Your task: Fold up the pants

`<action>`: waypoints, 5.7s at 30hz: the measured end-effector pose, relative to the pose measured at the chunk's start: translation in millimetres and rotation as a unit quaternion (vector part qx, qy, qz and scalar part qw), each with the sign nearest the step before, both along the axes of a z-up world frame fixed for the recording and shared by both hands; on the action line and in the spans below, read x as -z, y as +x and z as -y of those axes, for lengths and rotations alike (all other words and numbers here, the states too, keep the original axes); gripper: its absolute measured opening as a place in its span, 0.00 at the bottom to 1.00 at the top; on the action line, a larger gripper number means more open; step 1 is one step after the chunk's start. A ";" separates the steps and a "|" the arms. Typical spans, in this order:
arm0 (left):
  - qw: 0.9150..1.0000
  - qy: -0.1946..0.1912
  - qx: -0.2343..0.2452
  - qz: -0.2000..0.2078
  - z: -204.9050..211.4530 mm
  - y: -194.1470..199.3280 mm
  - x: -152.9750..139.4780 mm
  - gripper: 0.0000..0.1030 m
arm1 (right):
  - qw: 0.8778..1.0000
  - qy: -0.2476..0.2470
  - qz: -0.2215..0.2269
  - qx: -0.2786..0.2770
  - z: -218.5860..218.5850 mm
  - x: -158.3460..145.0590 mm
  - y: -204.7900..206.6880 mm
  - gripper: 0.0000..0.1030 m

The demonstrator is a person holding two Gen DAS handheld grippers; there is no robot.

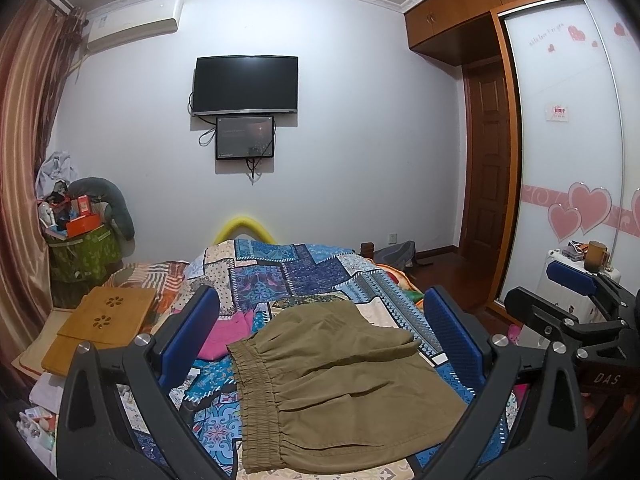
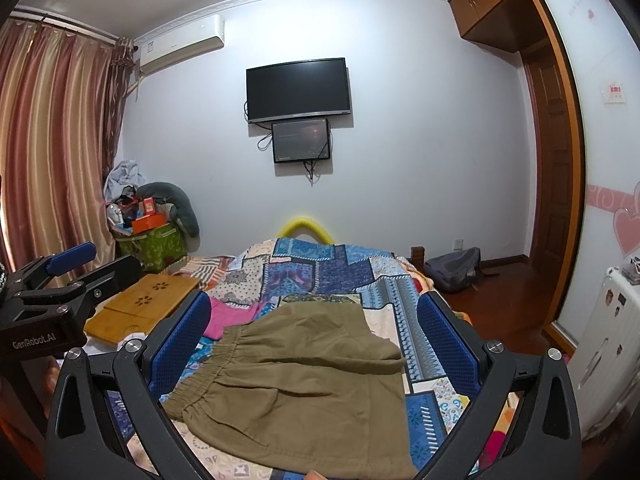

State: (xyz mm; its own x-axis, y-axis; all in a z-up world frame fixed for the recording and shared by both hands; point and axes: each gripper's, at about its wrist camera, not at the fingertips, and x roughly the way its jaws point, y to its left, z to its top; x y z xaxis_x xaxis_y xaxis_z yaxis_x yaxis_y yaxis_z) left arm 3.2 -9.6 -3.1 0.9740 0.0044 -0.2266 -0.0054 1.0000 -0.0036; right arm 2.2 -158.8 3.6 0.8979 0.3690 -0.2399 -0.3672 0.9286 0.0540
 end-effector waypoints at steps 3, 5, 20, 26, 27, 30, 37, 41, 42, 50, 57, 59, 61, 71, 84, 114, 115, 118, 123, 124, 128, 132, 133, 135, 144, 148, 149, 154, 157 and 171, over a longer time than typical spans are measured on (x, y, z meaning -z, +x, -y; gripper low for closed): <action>1.000 -0.001 0.002 0.000 0.0 -0.2 -0.1 1.00 | 1.000 -0.001 -0.001 0.000 -0.1 -0.2 0.5 0.99; 1.000 0.000 0.001 0.001 -0.4 0.8 -0.1 1.00 | 1.000 -0.002 -0.002 0.000 -0.2 -0.6 1.5 0.99; 0.998 -0.014 -0.001 -0.059 -20.0 53.3 21.6 1.00 | 0.999 -0.007 -0.033 0.005 -3.1 17.6 33.4 0.99; 0.990 -0.035 -0.015 -0.134 -44.8 108.5 54.1 1.00 | 0.997 -0.020 -0.075 0.019 0.9 46.6 72.0 0.99; 0.988 -0.041 -0.019 -0.149 -50.0 118.3 61.9 1.00 | 0.996 -0.022 -0.086 0.020 2.5 54.1 80.5 0.99; 0.978 -0.059 -0.031 -0.199 -68.6 149.3 86.6 1.00 | 0.992 -0.029 -0.119 0.026 8.0 73.0 103.9 0.99; 0.945 -0.081 -0.068 -0.310 -110.2 208.8 154.6 1.00 | 0.979 -0.064 -0.188 0.039 21.5 115.0 155.4 0.99; 0.928 -0.080 -0.070 -0.358 -123.3 228.9 184.3 1.00 | 0.970 -0.091 -0.222 0.040 26.2 140.1 182.1 0.99; 0.924 -0.076 -0.067 -0.369 -124.0 232.5 190.7 1.00 | 0.967 -0.100 -0.232 0.041 26.5 148.0 190.8 0.99; 0.910 -0.053 -0.040 -0.409 -127.8 254.7 223.2 0.99 | 0.945 -0.123 -0.303 0.024 33.7 193.6 239.4 0.98; 0.903 -0.059 0.002 -0.426 -123.3 261.9 234.2 0.71 | 0.933 -0.135 -0.334 0.003 27.2 222.0 262.9 0.80; 0.903 -0.057 0.010 -0.425 -121.3 261.5 234.0 0.63 | 0.930 -0.132 -0.343 -0.001 27.7 229.4 270.4 0.73; 0.904 -0.055 0.017 -0.424 -119.4 261.1 233.2 0.59 | 0.927 -0.122 -0.356 -0.011 28.3 236.2 275.4 0.69; 0.910 -0.032 0.000 -0.414 -122.7 261.4 233.3 0.57 | 0.925 -0.150 -0.348 -0.027 26.1 236.9 268.6 0.20; 0.911 -0.019 -0.005 -0.413 -132.1 259.6 212.5 0.65 | 0.907 -0.128 -0.398 -0.037 43.3 218.7 277.7 0.36; 0.928 0.109 -0.060 -0.351 -108.2 285.0 227.7 0.44 | 0.948 -0.167 -0.266 -0.050 -1.0 208.9 291.6 0.10; 0.928 0.102 -0.061 -0.352 -111.6 285.1 227.4 0.44 | 0.950 -0.178 -0.251 -0.048 -4.1 203.8 288.9 0.10; 0.925 0.063 -0.060 -0.369 -126.4 289.4 233.5 0.44 | 0.952 -0.184 -0.241 -0.047 -2.3 196.7 293.7 0.09; 0.920 0.029 -0.060 -0.385 -132.2 291.0 247.0 0.46 | 0.937 -0.189 -0.289 -0.046 -4.1 226.3 310.5 0.09; 0.920 0.027 -0.061 -0.387 -130.9 291.1 247.9 0.47 | 0.933 -0.190 -0.302 -0.044 -7.1 234.8 312.3 0.09; 0.918 0.009 -0.053 -0.393 -137.3 291.8 245.8 0.52 | 0.927 -0.172 -0.332 -0.031 -5.6 238.4 322.1 0.09; 0.914 -0.040 -0.042 -0.403 -153.5 285.9 232.6 0.59 | 0.920 -0.171 -0.352 -0.031 -0.7 223.6 327.7 0.16; 0.914 -0.046 -0.045 -0.400 -158.4 283.0 226.5 0.59 | 0.921 -0.171 -0.349 -0.034 1.1 217.9 326.7 0.18; 0.915 -0.050 -0.051 -0.396 -167.6 280.4 217.1 0.66 | 0.922 -0.179 -0.340 -0.033 0.9 203.0 318.8 0.19; 0.920 -0.063 -0.085 -0.378 -209.9 313.7 197.4 0.80 | 0.949 -0.136 -0.282 -0.036 -3.8 147.6 331.0 0.59; 0.914 -0.073 -0.085 -0.390 -217.6 340.8 210.1 0.80 | 0.955 -0.126 -0.265 -0.036 -21.8 145.2 357.1 0.67; 0.913 -0.075 -0.083 -0.392 -218.1 346.4 213.8 0.80 | 0.955 -0.128 -0.264 -0.036 -26.5 147.1 362.9 0.67; 0.903 -0.091 -0.059 -0.415 -216.4 374.8 239.8 0.80 | 0.951 -0.116 -0.285 -0.036 -47.7 169.5 407.1 0.67; 0.900 -0.107 -0.043 -0.421 -215.0 384.7 251.1 0.80 | 0.947 -0.115 -0.297 -0.035 -58.1 185.9 428.2 0.66; 0.890 -0.155 -0.015 -0.429 -220.4 403.3 278.0 0.62 | 0.937 -0.102 -0.328 -0.056 -83.7 227.3 464.9 0.16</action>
